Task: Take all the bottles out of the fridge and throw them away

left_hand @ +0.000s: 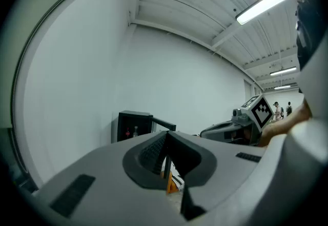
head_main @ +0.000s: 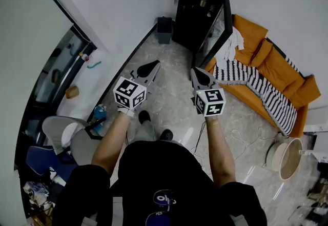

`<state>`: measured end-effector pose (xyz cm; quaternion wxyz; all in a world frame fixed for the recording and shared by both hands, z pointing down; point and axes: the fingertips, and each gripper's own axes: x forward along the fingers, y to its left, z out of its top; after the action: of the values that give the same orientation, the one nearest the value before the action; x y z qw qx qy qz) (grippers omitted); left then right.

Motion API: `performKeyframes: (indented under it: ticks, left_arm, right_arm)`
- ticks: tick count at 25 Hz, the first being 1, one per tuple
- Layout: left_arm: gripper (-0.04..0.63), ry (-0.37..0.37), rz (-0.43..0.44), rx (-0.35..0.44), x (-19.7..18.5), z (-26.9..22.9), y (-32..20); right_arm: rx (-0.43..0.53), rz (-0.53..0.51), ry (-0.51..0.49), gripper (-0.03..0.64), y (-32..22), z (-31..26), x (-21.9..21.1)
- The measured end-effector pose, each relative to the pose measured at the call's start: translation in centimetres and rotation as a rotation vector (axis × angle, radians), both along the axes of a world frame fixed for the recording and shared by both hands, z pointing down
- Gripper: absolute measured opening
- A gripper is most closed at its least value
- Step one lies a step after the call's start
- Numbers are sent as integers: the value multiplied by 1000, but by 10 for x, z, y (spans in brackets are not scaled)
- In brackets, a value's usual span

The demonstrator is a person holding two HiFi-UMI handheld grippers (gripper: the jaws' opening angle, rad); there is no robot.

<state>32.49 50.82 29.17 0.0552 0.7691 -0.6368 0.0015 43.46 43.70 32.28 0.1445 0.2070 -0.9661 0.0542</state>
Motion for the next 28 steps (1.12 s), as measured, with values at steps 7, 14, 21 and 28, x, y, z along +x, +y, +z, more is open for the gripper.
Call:
performKeyframes:
  ticks: [7, 14, 21, 28]
  left_arm:
    - [3, -16, -12, 7, 7, -2, 9]
    - [3, -16, -12, 6, 5, 0, 12]
    - [3, -2, 3, -4, -9, 7, 3]
    - [3, 20, 37, -8, -40, 17, -13]
  right_arm:
    - [11, -16, -10, 6, 11, -6, 7]
    - [14, -21, -7, 6, 18, -4, 4]
    - [25, -18, 3, 6, 13, 0, -10]
    - [27, 9, 11, 6, 1, 1, -41]
